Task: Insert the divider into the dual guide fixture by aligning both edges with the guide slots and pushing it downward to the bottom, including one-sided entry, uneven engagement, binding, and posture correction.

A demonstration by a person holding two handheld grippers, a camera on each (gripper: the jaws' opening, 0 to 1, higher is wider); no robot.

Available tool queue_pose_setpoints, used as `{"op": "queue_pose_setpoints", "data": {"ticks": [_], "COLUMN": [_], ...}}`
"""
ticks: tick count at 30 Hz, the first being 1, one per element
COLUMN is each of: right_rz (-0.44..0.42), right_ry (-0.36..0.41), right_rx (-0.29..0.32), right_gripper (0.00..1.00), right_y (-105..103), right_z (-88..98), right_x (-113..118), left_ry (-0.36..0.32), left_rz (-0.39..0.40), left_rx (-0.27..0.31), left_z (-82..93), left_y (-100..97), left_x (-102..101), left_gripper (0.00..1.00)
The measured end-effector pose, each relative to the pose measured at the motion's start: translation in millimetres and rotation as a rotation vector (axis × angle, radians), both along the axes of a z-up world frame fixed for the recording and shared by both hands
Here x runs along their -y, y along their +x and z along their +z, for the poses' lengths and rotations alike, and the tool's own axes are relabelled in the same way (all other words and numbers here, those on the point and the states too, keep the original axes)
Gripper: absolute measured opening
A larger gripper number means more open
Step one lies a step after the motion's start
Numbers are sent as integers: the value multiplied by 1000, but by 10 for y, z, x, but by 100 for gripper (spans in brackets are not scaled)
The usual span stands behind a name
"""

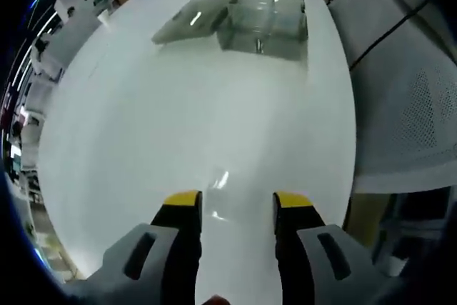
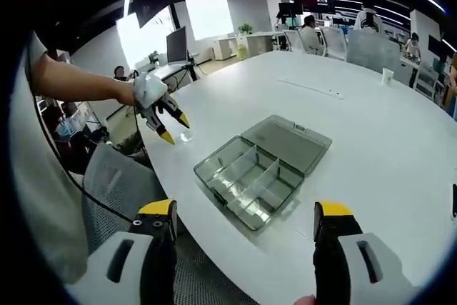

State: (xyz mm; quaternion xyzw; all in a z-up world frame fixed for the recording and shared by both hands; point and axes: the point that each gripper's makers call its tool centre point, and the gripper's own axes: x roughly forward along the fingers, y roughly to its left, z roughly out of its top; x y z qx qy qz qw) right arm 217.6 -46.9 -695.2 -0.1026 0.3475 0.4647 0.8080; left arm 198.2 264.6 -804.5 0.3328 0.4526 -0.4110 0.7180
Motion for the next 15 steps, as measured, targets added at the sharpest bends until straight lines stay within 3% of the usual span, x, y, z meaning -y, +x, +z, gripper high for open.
{"op": "queue_pose_setpoints", "data": {"ticks": [15], "right_rz": [3], "right_ry": [0], "right_rx": [-4], "right_gripper": [77], "right_y": [0], "right_z": [-5], "right_x": [-9], "left_ry": [33], "left_rz": [-46], "left_rx": [-42], "left_z": [-32], "left_y": [24], "left_x": [-50], "left_gripper": [37]}}
